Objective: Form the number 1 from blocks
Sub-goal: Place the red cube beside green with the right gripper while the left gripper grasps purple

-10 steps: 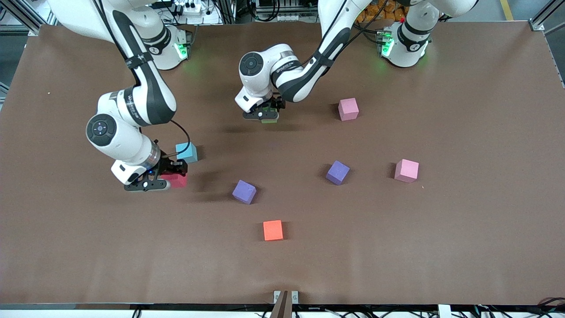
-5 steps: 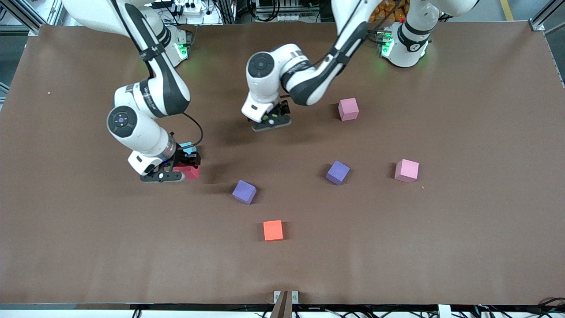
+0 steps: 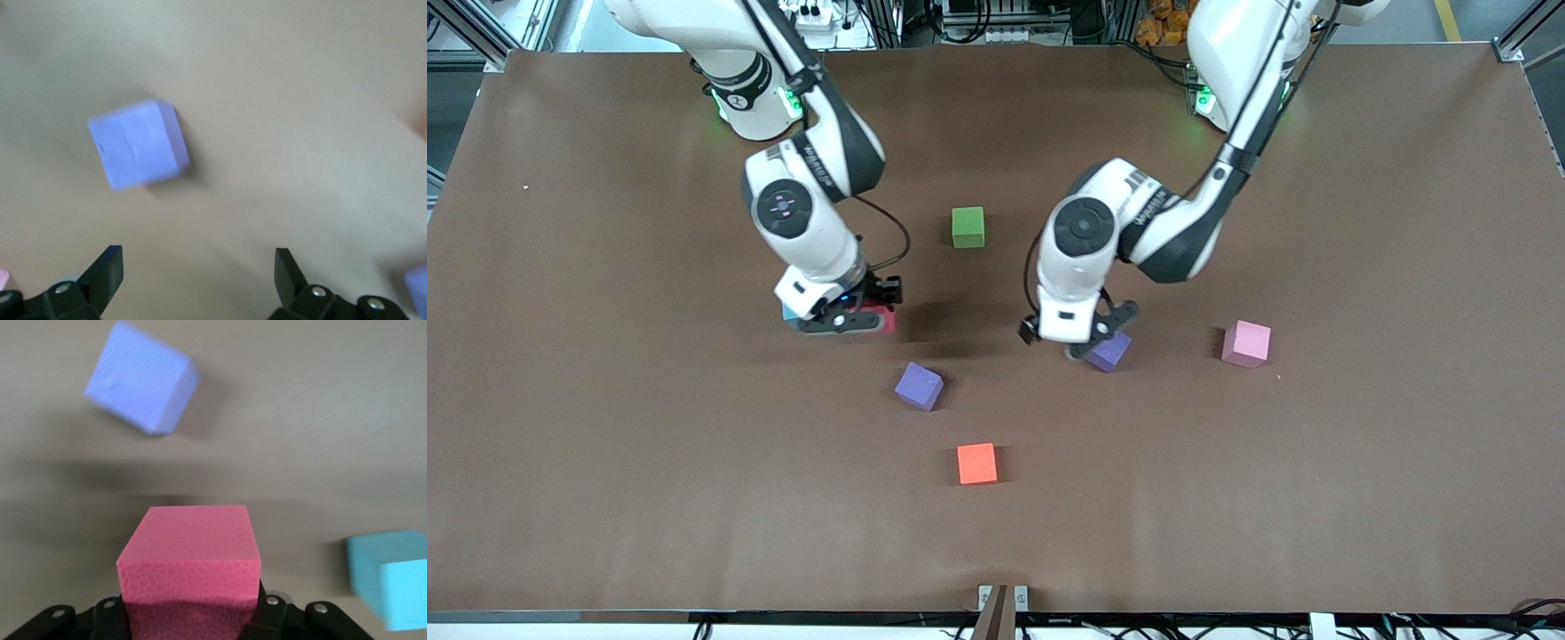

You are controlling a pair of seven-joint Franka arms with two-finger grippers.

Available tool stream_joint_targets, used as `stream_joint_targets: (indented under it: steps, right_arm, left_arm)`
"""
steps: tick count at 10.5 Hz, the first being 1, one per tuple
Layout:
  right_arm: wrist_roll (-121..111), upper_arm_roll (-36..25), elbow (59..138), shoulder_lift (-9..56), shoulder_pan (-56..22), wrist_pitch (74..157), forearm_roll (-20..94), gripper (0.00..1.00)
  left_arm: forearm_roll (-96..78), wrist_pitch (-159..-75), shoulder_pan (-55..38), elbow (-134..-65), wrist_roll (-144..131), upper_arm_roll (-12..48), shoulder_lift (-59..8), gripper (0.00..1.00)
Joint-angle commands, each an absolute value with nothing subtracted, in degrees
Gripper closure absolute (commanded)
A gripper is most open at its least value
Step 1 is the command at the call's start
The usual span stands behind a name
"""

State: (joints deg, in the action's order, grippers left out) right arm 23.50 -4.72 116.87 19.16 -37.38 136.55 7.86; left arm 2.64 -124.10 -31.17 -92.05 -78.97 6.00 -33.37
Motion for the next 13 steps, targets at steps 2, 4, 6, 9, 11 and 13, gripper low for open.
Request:
stream_joint_targets:
  steps: [2,4,6,9,11,13]
  right_arm:
    - [32.9,-5.4,113.6,24.5,-45.9,138.1,8.4,0.47]
    - [38.1,-5.4,113.8,26.4,-50.2,141.4,8.4,0.47]
    - [41.1,-5.4,113.8,27.3,-52.8,141.7,8.4,0.47]
    - [43.2,-5.0,115.3,27.2,-54.7,141.8,8.2,0.47]
    - [43.3,-4.9,116.1,27.3,-55.8,141.7,8.2,0.47]
    - [44.6,-4.9,116.6,27.3,-56.9,141.8,8.2,0.47]
  left_arm:
    - [5.4,-125.9,-28.9,-92.6,-85.1,6.2,-36.5,0.0]
    - [5.4,-128.7,-27.6,-93.1,-88.6,6.2,-38.2,0.0]
    - [5.4,-129.5,-26.3,-93.6,-89.7,6.2,-38.6,0.0]
    - [5.4,-129.5,-26.3,-96.2,-90.4,6.2,-38.0,0.0]
    - [5.4,-129.3,-26.4,-96.2,-91.3,6.2,-37.4,0.0]
    - [5.4,-128.8,-26.6,-96.2,-92.3,6.2,-36.6,0.0]
